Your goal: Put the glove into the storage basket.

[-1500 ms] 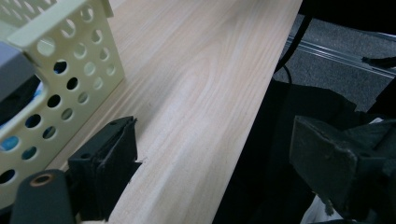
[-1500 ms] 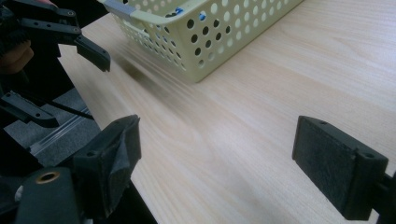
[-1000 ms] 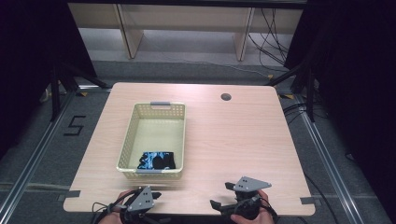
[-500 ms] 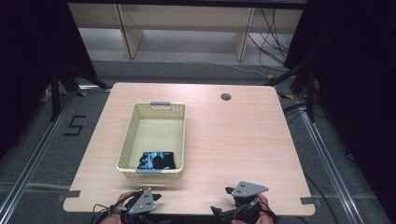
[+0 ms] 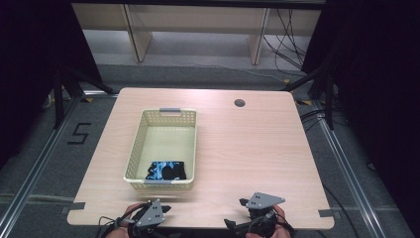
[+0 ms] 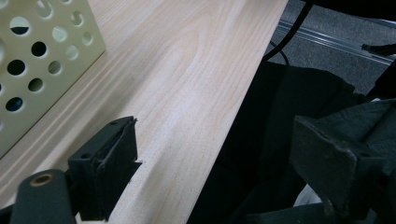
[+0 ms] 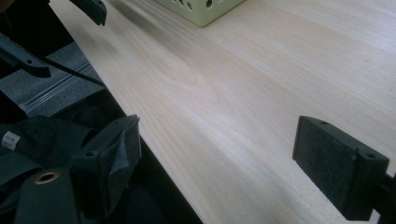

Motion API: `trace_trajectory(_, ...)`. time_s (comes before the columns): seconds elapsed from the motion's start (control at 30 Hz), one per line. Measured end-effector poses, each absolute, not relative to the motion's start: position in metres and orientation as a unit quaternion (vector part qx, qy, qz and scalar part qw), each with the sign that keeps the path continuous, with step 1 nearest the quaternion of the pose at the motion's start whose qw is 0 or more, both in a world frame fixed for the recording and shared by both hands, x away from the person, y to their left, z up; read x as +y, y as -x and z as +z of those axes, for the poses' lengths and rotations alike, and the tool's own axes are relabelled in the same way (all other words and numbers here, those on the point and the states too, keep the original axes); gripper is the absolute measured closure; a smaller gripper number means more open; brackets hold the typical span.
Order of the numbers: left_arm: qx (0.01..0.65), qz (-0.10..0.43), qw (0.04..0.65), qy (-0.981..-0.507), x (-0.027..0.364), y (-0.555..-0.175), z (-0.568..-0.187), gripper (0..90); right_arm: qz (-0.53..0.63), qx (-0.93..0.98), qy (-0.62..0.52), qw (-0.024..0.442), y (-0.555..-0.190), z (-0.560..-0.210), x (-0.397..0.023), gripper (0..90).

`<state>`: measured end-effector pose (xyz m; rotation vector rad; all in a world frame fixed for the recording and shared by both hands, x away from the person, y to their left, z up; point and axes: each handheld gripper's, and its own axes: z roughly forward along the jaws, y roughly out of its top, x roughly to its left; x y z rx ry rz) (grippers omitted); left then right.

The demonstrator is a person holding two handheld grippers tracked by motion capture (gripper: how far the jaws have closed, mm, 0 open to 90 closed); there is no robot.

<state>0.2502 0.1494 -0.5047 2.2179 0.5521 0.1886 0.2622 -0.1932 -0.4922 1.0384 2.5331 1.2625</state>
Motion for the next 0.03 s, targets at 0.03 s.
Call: trace_trajectory(0.03,0.219,0.075,0.412,-0.881,0.1494,-0.2502,-0.5047,15.0,0.418,0.839,-0.344,0.063,-0.2622,-0.4922,-0.1932,16.3)
